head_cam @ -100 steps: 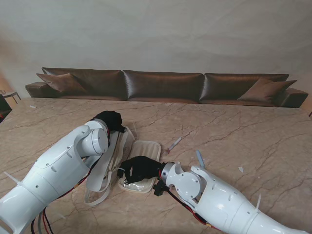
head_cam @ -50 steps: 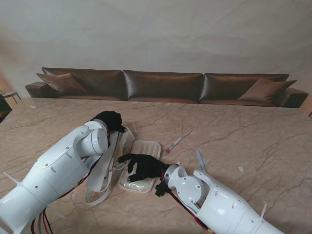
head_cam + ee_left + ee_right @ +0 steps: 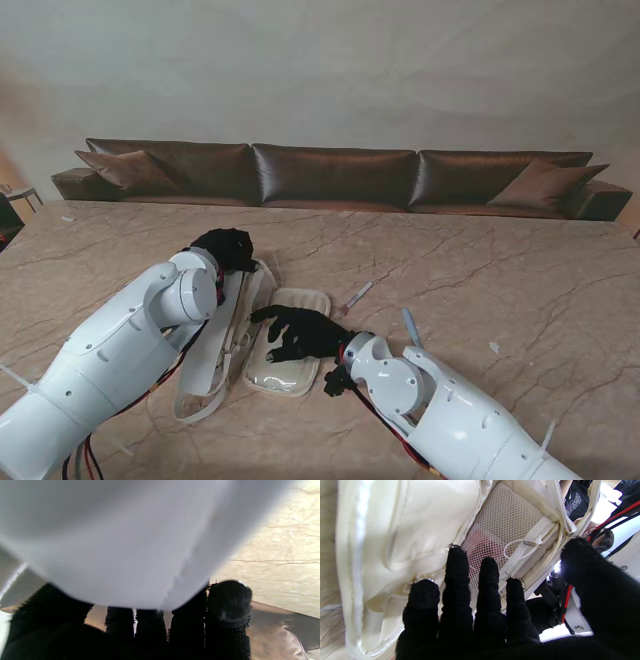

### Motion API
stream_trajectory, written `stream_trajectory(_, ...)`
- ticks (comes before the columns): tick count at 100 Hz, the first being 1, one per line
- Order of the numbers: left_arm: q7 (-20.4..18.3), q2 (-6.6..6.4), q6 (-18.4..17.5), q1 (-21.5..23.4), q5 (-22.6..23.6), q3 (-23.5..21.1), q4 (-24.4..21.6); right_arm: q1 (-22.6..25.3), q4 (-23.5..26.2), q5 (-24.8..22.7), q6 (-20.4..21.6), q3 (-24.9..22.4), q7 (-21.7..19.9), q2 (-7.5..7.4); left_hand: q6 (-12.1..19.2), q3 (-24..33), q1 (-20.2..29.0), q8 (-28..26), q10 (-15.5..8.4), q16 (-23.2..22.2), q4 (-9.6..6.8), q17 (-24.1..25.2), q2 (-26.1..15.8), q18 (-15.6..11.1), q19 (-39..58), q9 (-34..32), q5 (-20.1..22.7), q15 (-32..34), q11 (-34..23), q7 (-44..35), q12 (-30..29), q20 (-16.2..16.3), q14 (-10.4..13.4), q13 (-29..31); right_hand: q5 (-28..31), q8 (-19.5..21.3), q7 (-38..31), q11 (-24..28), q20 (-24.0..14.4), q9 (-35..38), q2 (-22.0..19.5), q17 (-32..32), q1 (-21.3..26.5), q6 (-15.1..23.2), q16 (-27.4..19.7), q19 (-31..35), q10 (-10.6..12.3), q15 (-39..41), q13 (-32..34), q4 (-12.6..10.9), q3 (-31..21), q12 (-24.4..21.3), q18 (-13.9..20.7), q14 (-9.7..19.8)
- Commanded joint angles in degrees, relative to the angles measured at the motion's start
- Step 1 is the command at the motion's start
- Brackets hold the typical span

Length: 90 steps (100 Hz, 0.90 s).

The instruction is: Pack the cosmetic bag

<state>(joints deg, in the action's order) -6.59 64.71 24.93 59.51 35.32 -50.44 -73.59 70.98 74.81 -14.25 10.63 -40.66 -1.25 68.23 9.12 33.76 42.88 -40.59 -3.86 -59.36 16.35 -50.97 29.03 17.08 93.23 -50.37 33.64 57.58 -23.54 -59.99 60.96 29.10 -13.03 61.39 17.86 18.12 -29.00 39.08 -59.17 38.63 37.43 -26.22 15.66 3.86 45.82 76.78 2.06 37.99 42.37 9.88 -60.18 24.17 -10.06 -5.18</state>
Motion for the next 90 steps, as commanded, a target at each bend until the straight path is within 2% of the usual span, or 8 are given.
stream_trajectory(1,-0.8,-0.34,-0.7,1.3,0.1,-0.4,-0.3,-0.4,-0.7,0.6,-0.1,0.2,0.0,0.21,-0.6,11.5,2.7,2.8,0.2,1.1,-3.26,5.2,-3.7,2.8,-3.1,-0.4,-3.3,-5.0,-4.1,2.6,-1.2,1.9,1.1,-5.4,1.1,-1.3,0.3,-2.1,1.3,-1.7,-0.3,0.8,-1.8,0.0,-2.6,-2.1,-0.1,-2.8,-0.9,-1.8,1.3,-2.2,-0.5,-0.5)
stream_trajectory(9,-0.7,-0.47,-1.7,2.2,0.1,-1.4,-1.1,-0.7,-1.5,0.9,-0.1,0.5,0.2,0.44,-2.7,16.1,-7.2,5.5,1.6,3.9,-5.31,16.8,-2.7,4.2,-12.5,11.4,-6.7,-12.9,-10.2,7.6,-18.8,6.8,-0.6,-13.9,1.1,-1.3,0.3,-2.3,1.6,-1.8,-0.6,1.0,-1.9,0.1,-3.1,-2.5,0.0,-3.3,-0.8,-1.8,1.3,-2.7,-0.5,-0.5)
stream_trajectory(16,-1.9,-0.92,-2.6,3.0,0.5,-2.2,-2.4,-0.9,-2.1,1.3,0.1,0.8,0.4,0.69,-5.5,16.8,-18.7,8.8,2.3,9.8,-13.06,29.5,-9.9,5.2,-22.2,19.3,-9.5,-22.7,-5.7,17.0,-26.6,7.6,-0.6,-23.7,1.4,-1.3,0.2,-2.3,1.8,-1.8,-0.7,1.0,-1.8,0.4,-3.3,-2.7,0.0,-3.6,-0.7,-1.8,1.2,-2.9,-0.6,-0.6)
stream_trajectory(19,-2.6,-1.19,-3.1,3.4,0.9,-2.5,-2.9,-1.0,-2.4,1.4,0.1,0.9,0.5,0.77,-5.9,15.9,-20.7,9.9,2.4,12.7,-14.15,33.3,-10.5,5.3,-25.8,22.1,-10.6,-25.9,-3.7,19.6,-28.7,8.3,-0.3,-26.9,1.5,-1.3,0.2,-2.3,1.8,-1.7,-0.7,1.0,-1.8,0.5,-3.3,-2.7,0.0,-3.7,-0.6,-1.8,1.2,-2.9,-0.6,-0.6)
stream_trajectory(42,-4.6,-2.39,-4.7,7.0,5.4,-5.5,-8.1,-1.5,-3.1,2.0,0.2,1.3,0.5,1.07,-11.5,6.1,-23.1,22.9,4.0,28.5,-13.85,48.6,-7.5,4.8,-45.0,34.0,-16.9,-42.9,5.5,35.8,-39.2,5.4,0.5,-41.4,1.8,-1.2,0.1,-2.1,2.0,-1.2,-1.1,0.5,-1.6,0.7,-3.4,-2.4,0.1,-3.5,0.1,-1.9,1.0,-3.2,-0.8,-0.6)
stream_trajectory(55,-4.1,-2.6,-3.3,9.7,7.9,-7.4,-11.3,-2.1,-4.2,2.5,0.4,1.6,1.1,1.56,-17.3,3.4,-23.9,26.8,6.0,31.0,-13.29,50.2,-5.9,4.2,-48.1,36.0,-19.5,-45.2,6.8,41.1,-41.4,5.0,-0.2,-43.6,1.9,-1.1,0.1,-2.0,2.0,-1.1,-1.2,0.4,-1.5,0.9,-3.2,-2.2,0.1,-3.3,0.3,-2.0,0.7,-3.2,-0.8,-0.6)
stream_trajectory(66,-5.8,-3.07,0.3,12.0,10.2,-9.2,-14.8,-2.6,-5.4,3.2,0.2,2.0,1.7,2.18,-23.7,0.2,-24.4,29.2,10.8,32.2,-13.17,51.4,-5.9,3.0,-49.9,37.1,-19.8,-45.8,7.3,44.8,-43.3,4.7,-1.0,-44.8,2.0,-1.1,0.0,-2.0,2.0,-0.9,-1.3,0.3,-1.3,0.9,-3.1,-2.0,0.1,-3.0,0.5,-2.0,0.4,-3.2,-0.9,-0.7)
stream_trajectory(90,-12.3,-4.47,4.7,18.0,12.3,-14.3,-22.0,-3.5,-7.2,4.3,0.3,2.6,2.9,3.14,-27.5,-5.9,-24.9,28.9,15.6,32.0,-11.75,49.5,-3.0,1.8,-46.0,34.0,-16.2,-43.8,6.1,44.1,-45.6,6.3,-3.2,-42.2,2.2,-1.0,-0.1,-1.9,2.0,-0.6,-1.4,0.4,-1.2,1.1,-2.7,-1.7,0.1,-2.2,0.7,-2.0,0.2,-3.2,-1.0,-0.7)
